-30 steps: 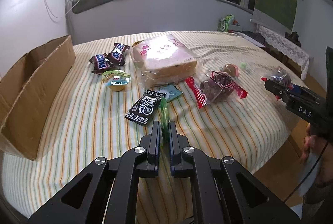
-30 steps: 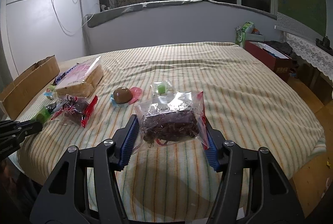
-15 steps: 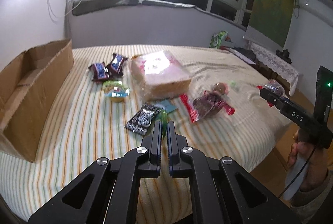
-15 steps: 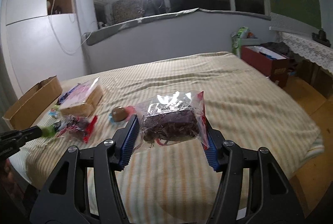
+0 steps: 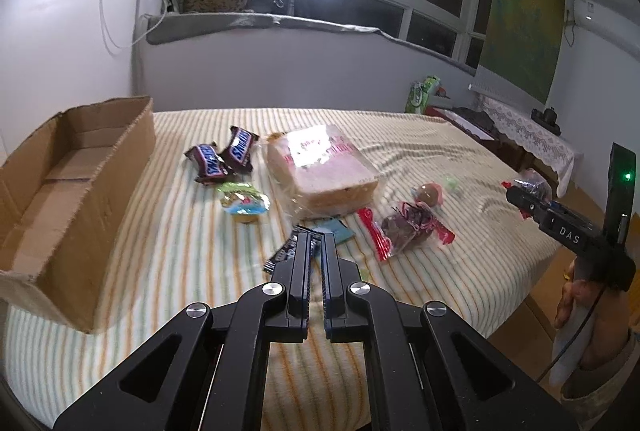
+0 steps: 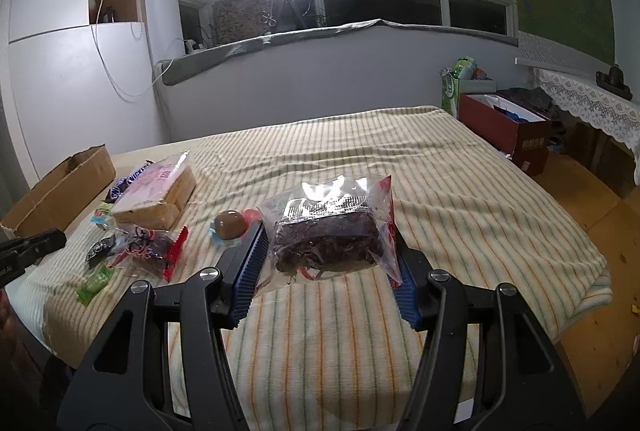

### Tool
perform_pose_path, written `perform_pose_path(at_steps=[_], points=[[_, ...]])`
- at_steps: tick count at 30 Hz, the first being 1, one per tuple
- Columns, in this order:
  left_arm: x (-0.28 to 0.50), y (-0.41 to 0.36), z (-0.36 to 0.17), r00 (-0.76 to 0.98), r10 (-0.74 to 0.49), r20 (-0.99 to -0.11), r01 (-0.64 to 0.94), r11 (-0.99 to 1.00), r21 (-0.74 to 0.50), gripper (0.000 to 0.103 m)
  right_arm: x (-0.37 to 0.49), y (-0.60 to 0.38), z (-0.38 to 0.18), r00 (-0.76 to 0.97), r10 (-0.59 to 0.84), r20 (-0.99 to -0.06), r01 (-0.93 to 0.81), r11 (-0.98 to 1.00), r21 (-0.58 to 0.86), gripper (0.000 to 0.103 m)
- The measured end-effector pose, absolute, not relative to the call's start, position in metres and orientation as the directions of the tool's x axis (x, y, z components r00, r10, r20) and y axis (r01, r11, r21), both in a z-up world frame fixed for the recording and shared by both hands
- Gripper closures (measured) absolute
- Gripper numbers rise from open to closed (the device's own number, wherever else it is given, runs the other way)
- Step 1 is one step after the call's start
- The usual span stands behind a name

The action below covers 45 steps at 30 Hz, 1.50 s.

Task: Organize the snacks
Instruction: 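Grasp the green candy with the left tool while the right tool grasps the clear chocolate bag, then carry both items to the cardboard box and open both tools to drop them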

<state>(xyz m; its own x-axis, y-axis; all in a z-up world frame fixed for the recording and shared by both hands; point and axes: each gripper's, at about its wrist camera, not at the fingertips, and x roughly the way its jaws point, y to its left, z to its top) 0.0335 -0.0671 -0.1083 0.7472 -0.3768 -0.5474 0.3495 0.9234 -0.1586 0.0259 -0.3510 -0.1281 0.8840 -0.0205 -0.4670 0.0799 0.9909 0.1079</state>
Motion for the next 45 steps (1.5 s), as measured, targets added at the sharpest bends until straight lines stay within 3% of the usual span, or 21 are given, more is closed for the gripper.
perform_pose_path(at_steps=[4, 6, 8, 10, 11, 15, 35, 45], points=[[0.037, -0.078, -0.115, 0.677, -0.405, -0.615, 0.379, 0.907, -0.180, 0.097, 0.025, -0.347, -0.129, 0.883, -0.015, -0.470, 0.074, 0.991, 0.108, 0.043], [0.037, -0.089, -0.125, 0.654, -0.383, -0.653, 0.376, 0.913, -0.160, 0.074, 0.024, -0.346, -0.130, 0.881, -0.009, -0.472, 0.070, 0.991, 0.111, 0.043], [0.038, -0.099, -0.139, 0.642, -0.344, -0.685, 0.370, 0.922, -0.116, 0.073, 0.022, -0.346, -0.131, 0.880, -0.007, -0.475, 0.070, 0.991, 0.114, 0.043], [0.035, -0.103, -0.140, 0.659, -0.340, -0.671, 0.387, 0.918, -0.086, 0.078, 0.020, -0.348, -0.132, 0.880, -0.006, -0.475, 0.072, 0.990, 0.121, 0.043], [0.035, -0.103, -0.139, 0.658, -0.346, -0.669, 0.393, 0.915, -0.088, 0.088, 0.020, -0.349, -0.132, 0.880, -0.005, -0.475, 0.074, 0.989, 0.126, 0.043], [0.031, -0.104, -0.130, 0.678, -0.348, -0.648, 0.402, 0.913, -0.071, 0.099, 0.018, -0.348, -0.131, 0.884, 0.000, -0.468, 0.070, 0.989, 0.133, 0.043], [0.026, -0.073, -0.086, 0.764, -0.355, -0.538, 0.355, 0.929, -0.108, 0.099, 0.013, -0.320, -0.101, 0.898, -0.011, -0.440, 0.051, 0.995, 0.081, 0.043], [0.026, 0.017, -0.047, 0.861, -0.254, -0.440, 0.214, 0.967, -0.141, 0.099, 0.046, -0.216, -0.074, 0.895, 0.141, -0.423, -0.141, 0.989, 0.032, 0.043]])
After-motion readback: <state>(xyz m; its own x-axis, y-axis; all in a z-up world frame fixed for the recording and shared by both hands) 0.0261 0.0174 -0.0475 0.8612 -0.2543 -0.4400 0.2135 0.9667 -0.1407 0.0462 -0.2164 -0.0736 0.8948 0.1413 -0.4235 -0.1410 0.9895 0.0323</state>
